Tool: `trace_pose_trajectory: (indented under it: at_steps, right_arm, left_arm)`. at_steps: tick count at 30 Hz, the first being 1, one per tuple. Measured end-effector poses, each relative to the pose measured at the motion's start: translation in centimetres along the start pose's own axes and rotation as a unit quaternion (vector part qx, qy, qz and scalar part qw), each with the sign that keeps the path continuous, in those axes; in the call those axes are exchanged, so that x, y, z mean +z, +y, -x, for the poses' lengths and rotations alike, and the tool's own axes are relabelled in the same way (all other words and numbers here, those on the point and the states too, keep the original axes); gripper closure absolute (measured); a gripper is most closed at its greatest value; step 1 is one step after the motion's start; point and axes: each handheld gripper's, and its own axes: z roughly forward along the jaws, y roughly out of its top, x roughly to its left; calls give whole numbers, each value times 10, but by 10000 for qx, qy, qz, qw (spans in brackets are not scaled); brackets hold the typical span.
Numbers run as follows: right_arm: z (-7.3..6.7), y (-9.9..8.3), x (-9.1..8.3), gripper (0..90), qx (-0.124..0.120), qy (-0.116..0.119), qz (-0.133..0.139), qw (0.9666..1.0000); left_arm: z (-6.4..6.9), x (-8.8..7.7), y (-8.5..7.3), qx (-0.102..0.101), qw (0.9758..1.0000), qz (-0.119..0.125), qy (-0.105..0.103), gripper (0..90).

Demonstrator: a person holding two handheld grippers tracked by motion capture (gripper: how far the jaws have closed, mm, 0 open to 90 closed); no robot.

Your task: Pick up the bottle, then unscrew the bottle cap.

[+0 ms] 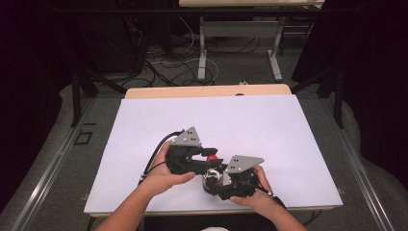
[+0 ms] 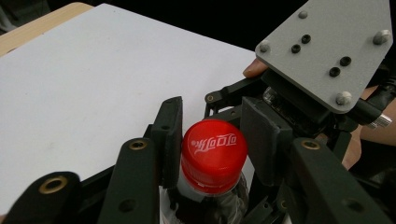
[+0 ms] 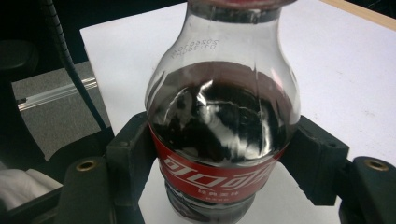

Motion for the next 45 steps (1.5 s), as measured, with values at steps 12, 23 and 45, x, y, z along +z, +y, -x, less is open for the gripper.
trace_pose_trajectory:
  at_steps: [12, 23, 45]
  right_arm:
    - [1, -1, -1, 306, 120, -171, -49, 9998]
    - [5, -2, -2, 305, 155, -140, 2, 9998]
    - [1, 0, 0, 305, 46, 73, -14, 10000]
  left_arm:
    - [20, 8, 0, -791, 9910, 263, 1050, 611]
    - [7, -2, 1, -608, 9962, 269, 554, 507]
    - [-7, 4, -4, 35, 9996, 128, -268, 595]
